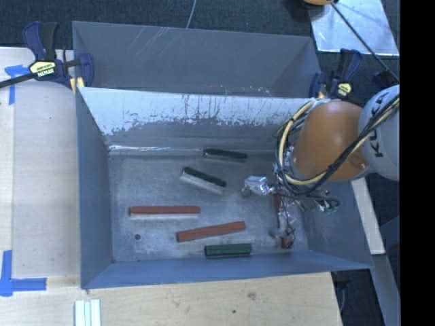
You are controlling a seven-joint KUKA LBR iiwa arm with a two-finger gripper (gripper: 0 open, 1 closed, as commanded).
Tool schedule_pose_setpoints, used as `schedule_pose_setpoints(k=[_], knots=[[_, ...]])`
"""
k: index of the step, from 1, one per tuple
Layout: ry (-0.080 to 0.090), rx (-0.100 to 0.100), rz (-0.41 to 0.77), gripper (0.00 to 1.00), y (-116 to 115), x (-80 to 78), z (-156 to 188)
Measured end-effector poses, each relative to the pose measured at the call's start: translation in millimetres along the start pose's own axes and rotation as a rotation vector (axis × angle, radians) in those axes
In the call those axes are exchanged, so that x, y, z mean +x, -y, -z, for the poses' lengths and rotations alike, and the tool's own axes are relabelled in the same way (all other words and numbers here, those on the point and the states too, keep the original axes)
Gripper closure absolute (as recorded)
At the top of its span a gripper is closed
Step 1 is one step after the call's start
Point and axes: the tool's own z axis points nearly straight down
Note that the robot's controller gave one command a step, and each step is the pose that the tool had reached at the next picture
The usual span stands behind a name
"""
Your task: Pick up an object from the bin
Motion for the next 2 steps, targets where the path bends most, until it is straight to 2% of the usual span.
schedule_pose_setpoints(k=[1, 2], knots=[[0.000, 0.000, 0.000, 0.00, 0.0, 0.0, 0.0], [-0.001, 0.000, -0.001, 0.00, -53.7, 16.3, 21.3]])
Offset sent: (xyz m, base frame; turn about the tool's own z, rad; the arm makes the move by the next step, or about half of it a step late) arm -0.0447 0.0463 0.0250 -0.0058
